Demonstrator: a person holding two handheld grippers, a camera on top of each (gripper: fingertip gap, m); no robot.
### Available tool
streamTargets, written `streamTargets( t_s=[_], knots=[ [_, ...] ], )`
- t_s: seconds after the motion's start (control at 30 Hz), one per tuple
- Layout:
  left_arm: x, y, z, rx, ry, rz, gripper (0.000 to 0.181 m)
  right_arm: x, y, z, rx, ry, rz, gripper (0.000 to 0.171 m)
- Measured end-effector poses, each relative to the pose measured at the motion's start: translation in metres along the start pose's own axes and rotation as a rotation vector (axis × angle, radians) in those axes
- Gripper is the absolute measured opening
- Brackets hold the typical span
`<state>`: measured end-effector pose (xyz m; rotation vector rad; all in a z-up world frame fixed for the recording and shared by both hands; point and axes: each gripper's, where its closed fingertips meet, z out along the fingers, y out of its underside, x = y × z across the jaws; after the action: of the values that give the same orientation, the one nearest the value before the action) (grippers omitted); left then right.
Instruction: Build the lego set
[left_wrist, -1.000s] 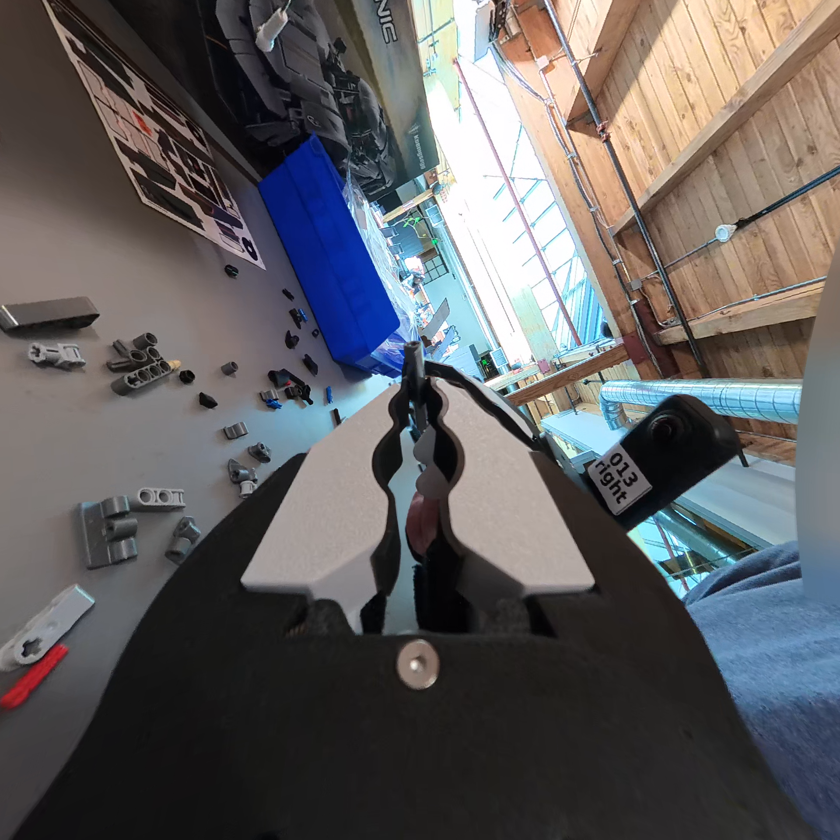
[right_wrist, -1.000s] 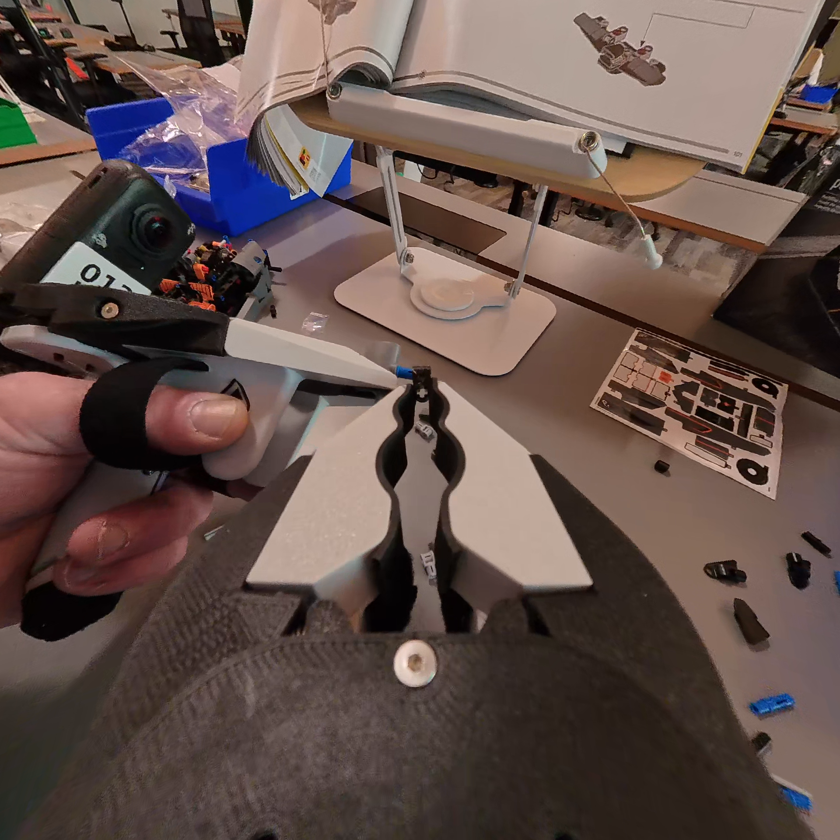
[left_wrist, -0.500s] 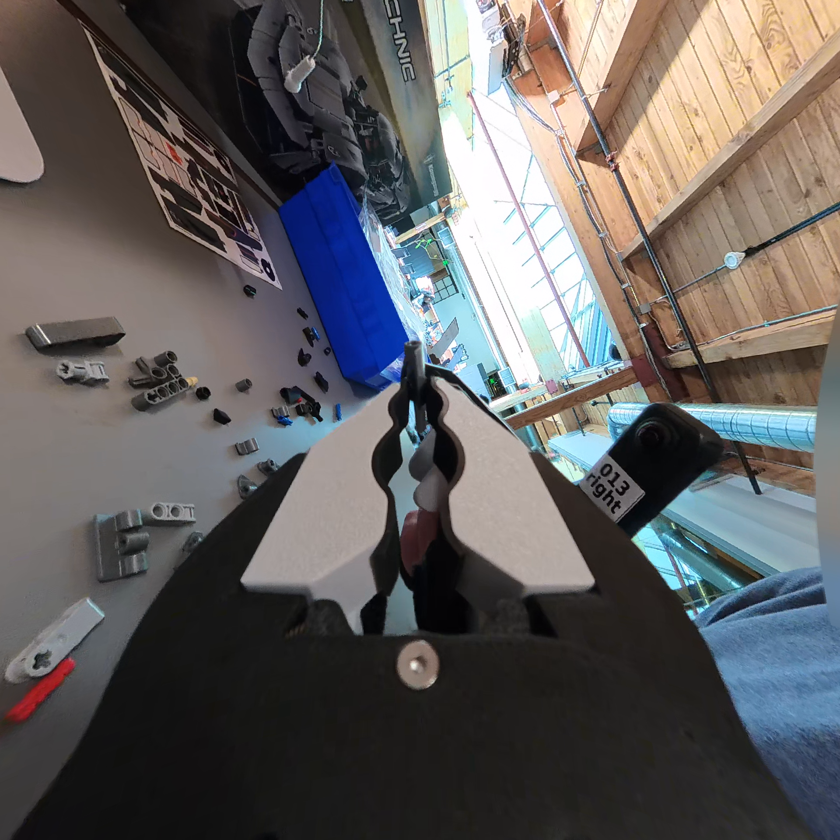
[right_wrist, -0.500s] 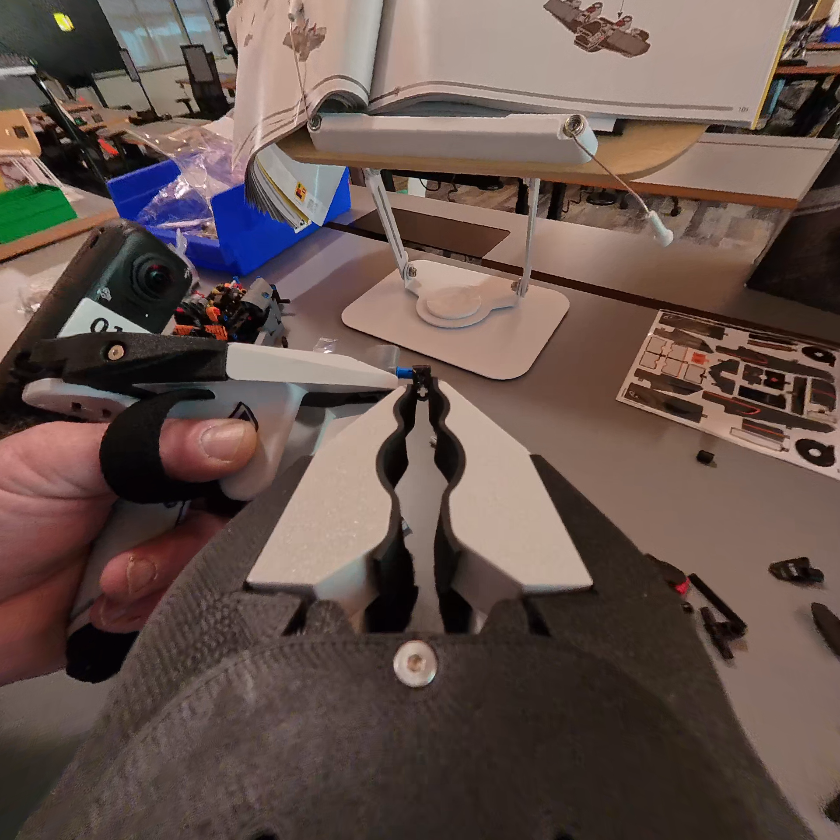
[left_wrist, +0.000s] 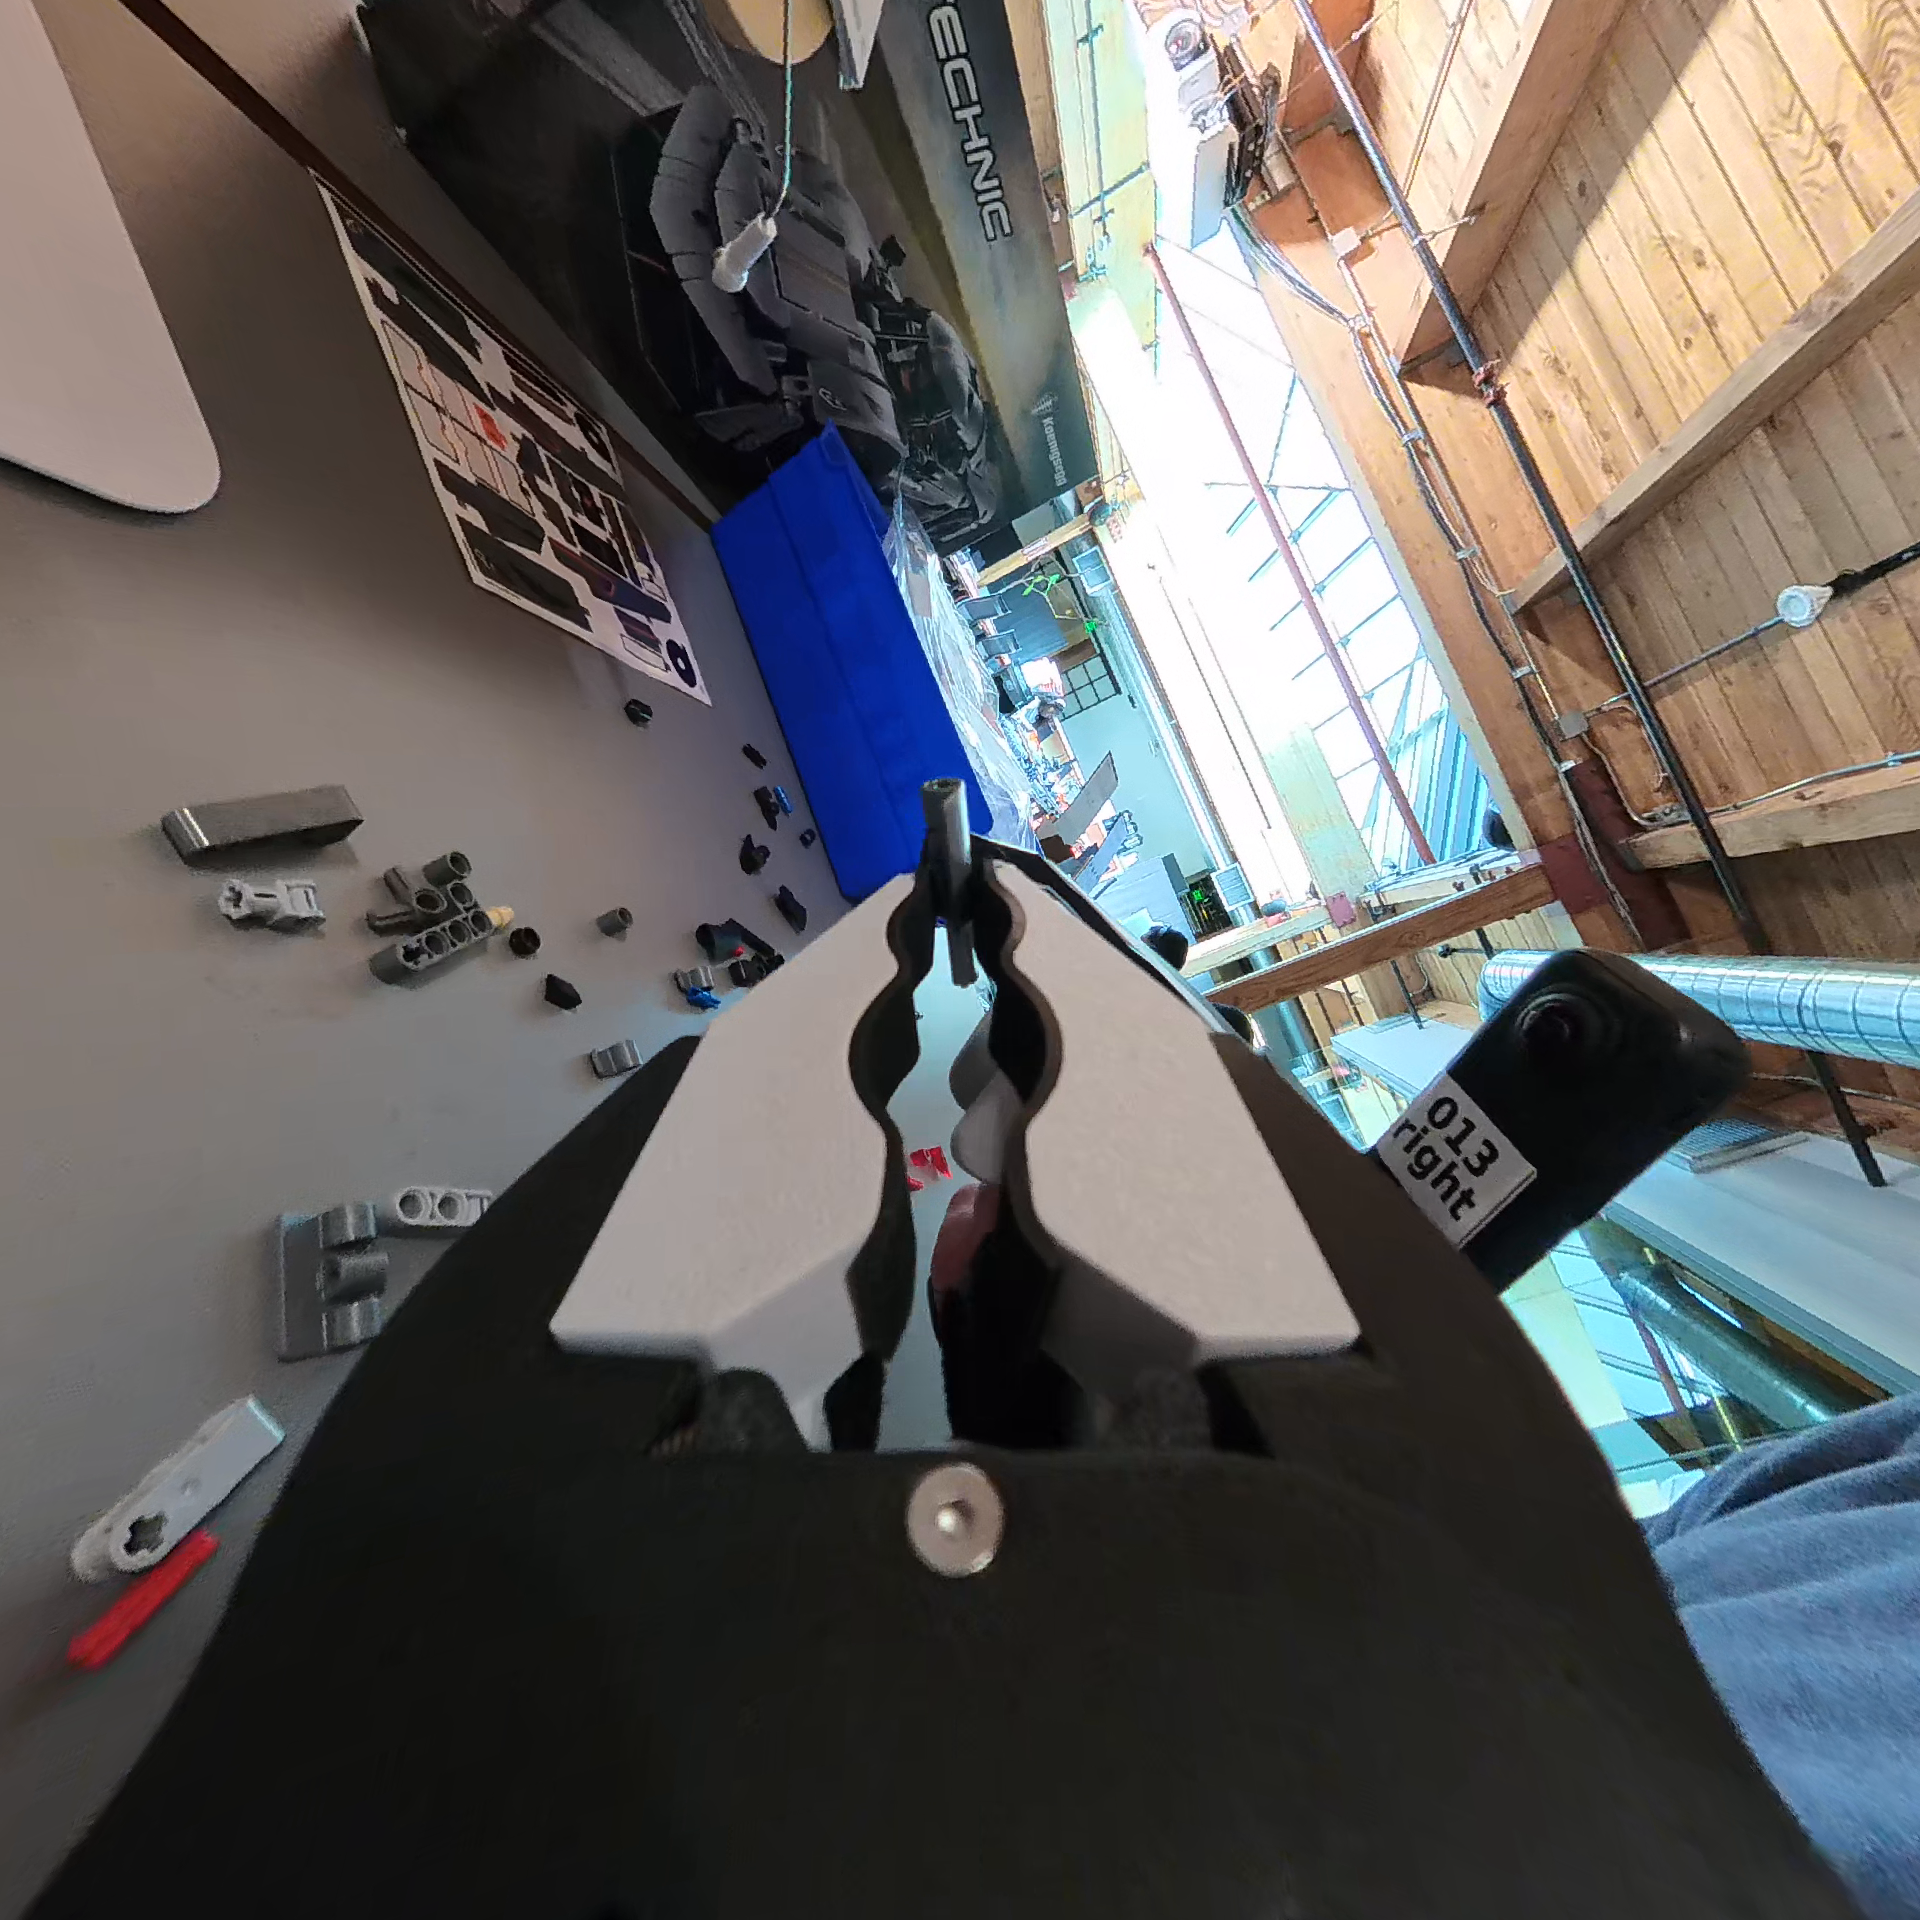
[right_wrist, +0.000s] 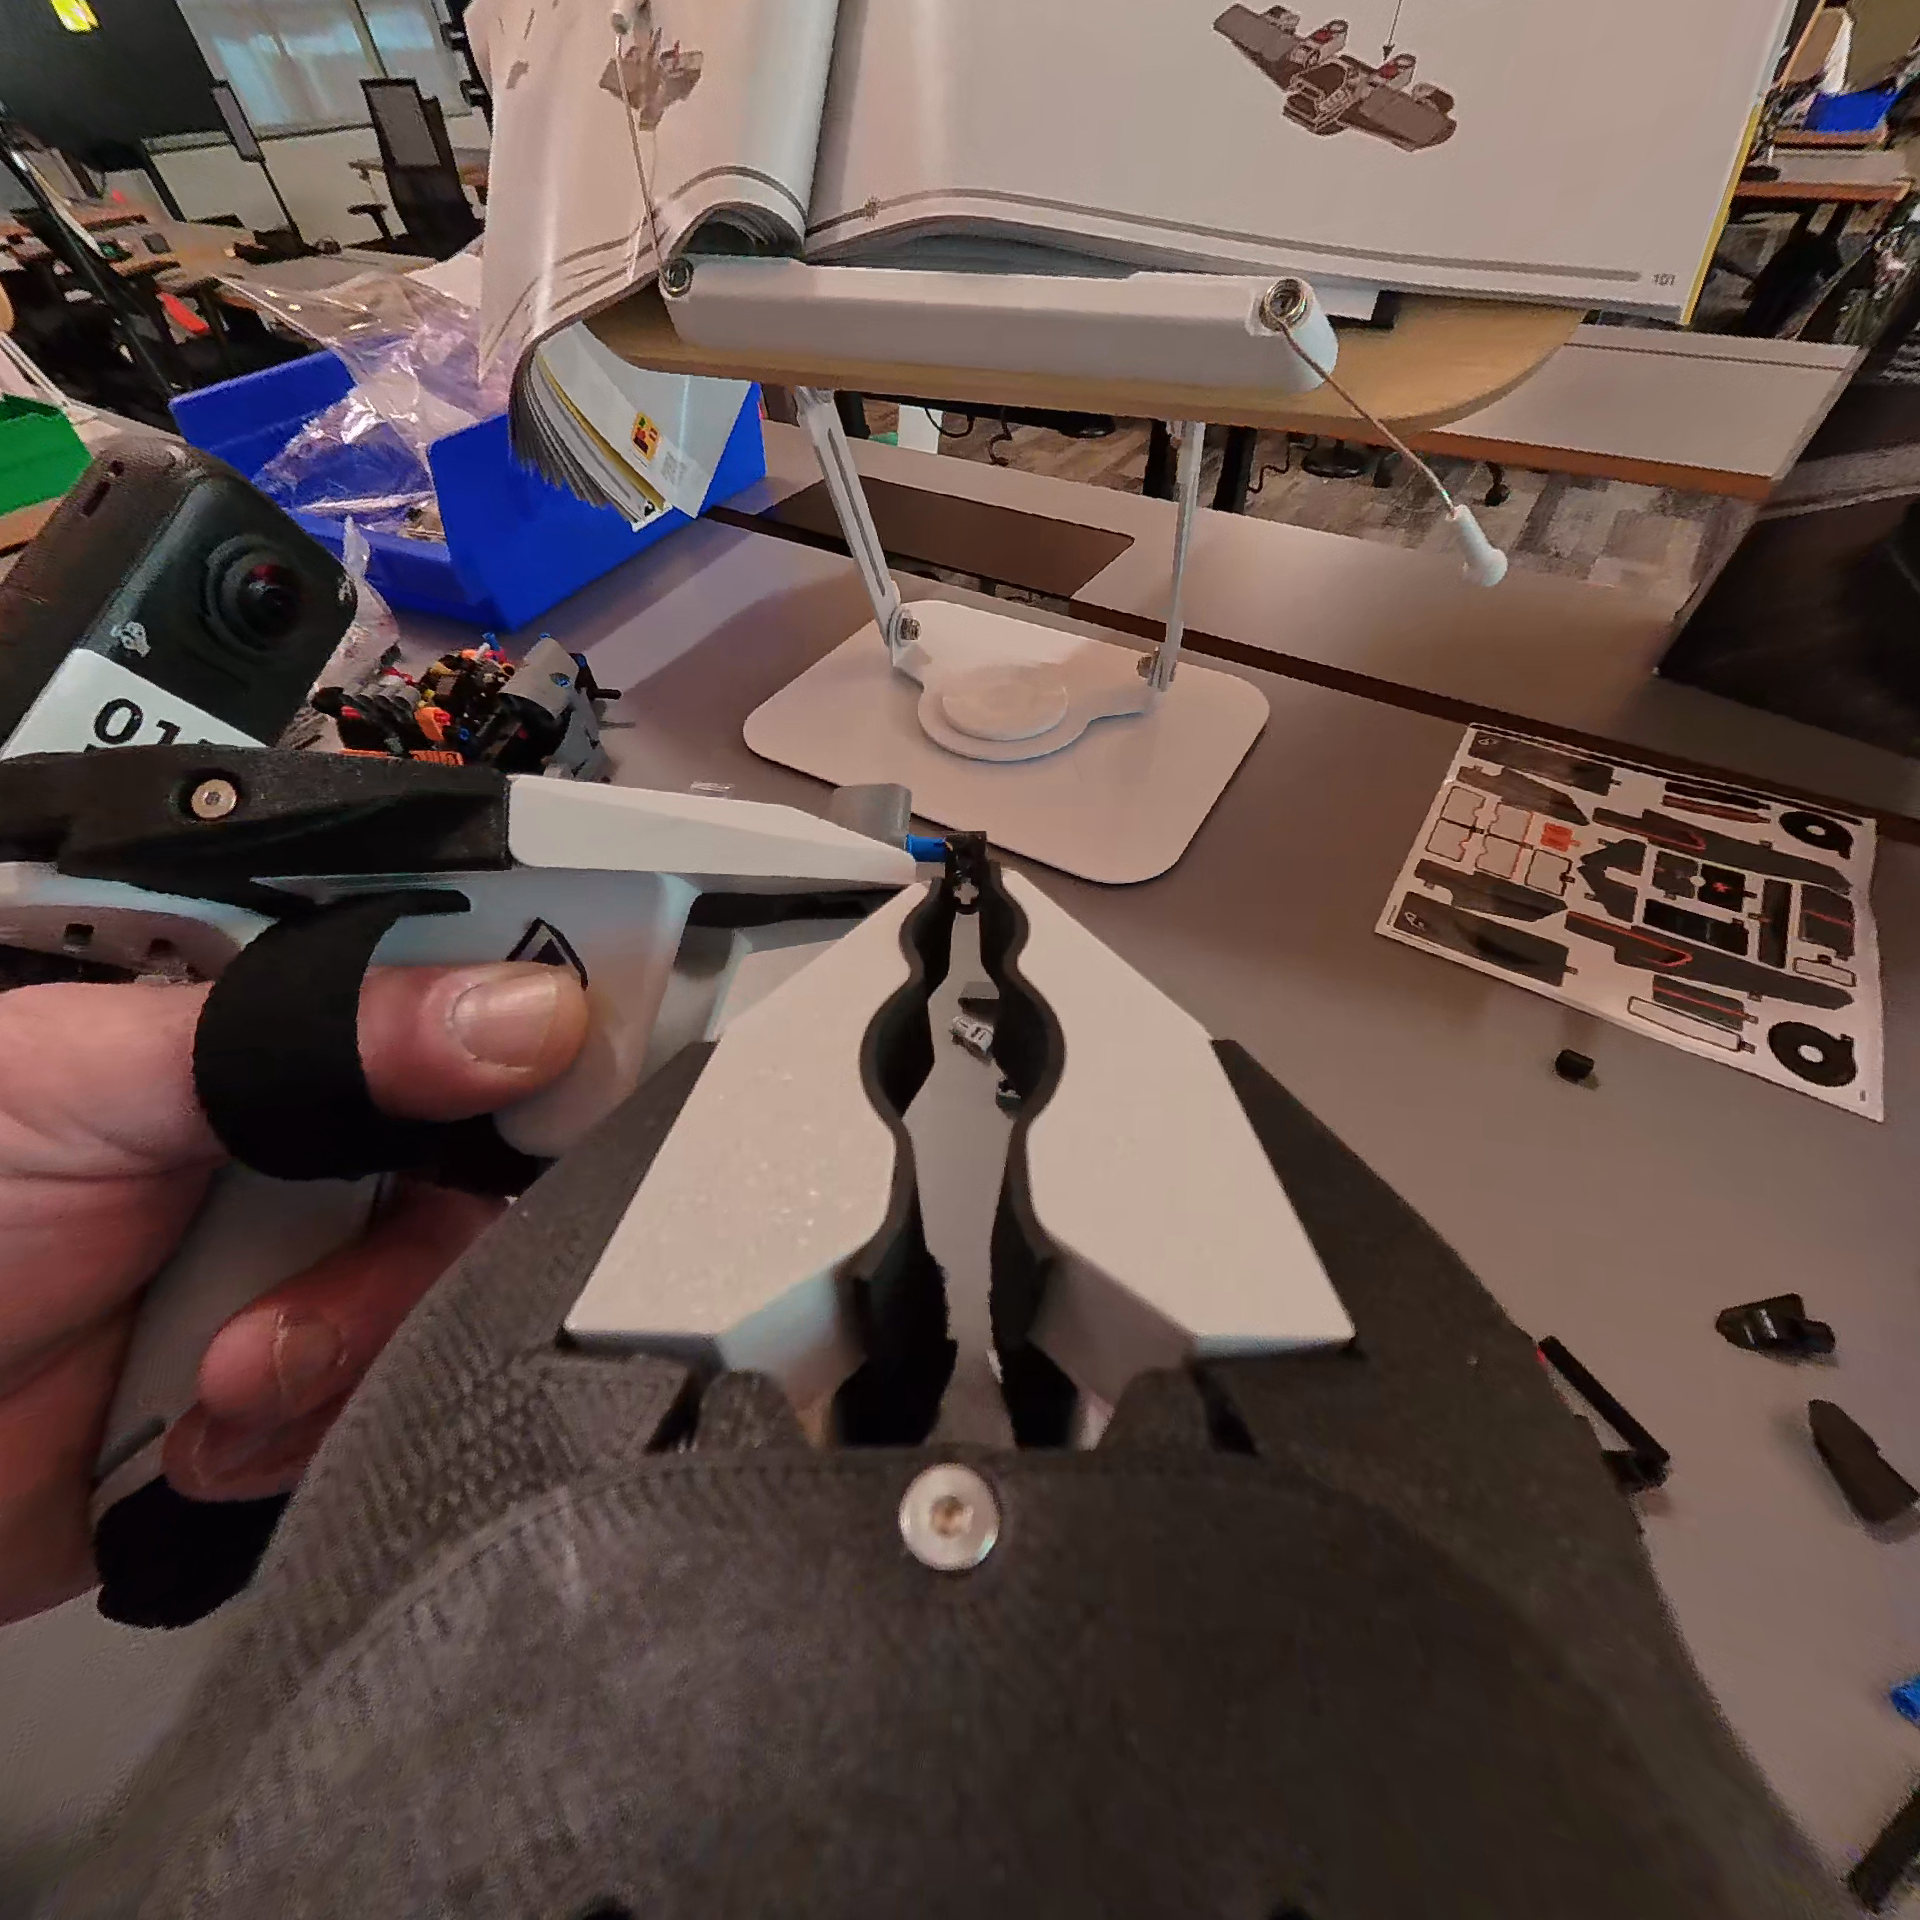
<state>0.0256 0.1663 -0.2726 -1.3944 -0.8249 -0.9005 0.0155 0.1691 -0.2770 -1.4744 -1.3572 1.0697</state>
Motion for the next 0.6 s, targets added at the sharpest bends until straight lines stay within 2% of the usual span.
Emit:
streamTargets(
  t_s=[0.23,0.6],
  knots=[
    [-0.0040,-0.0013,0.0019,0.022,-0.009,-0.043,0.006,0.0022,0.0019,0.0031,-0.001,0.019,-0.021,0.003],
    [-0.0071,-0.0030,0.0026,0.029,-0.040,-0.011,0.006,0.0023,0.0027,0.0060,-0.013,0.022,-0.043,0.003]
  ],
)
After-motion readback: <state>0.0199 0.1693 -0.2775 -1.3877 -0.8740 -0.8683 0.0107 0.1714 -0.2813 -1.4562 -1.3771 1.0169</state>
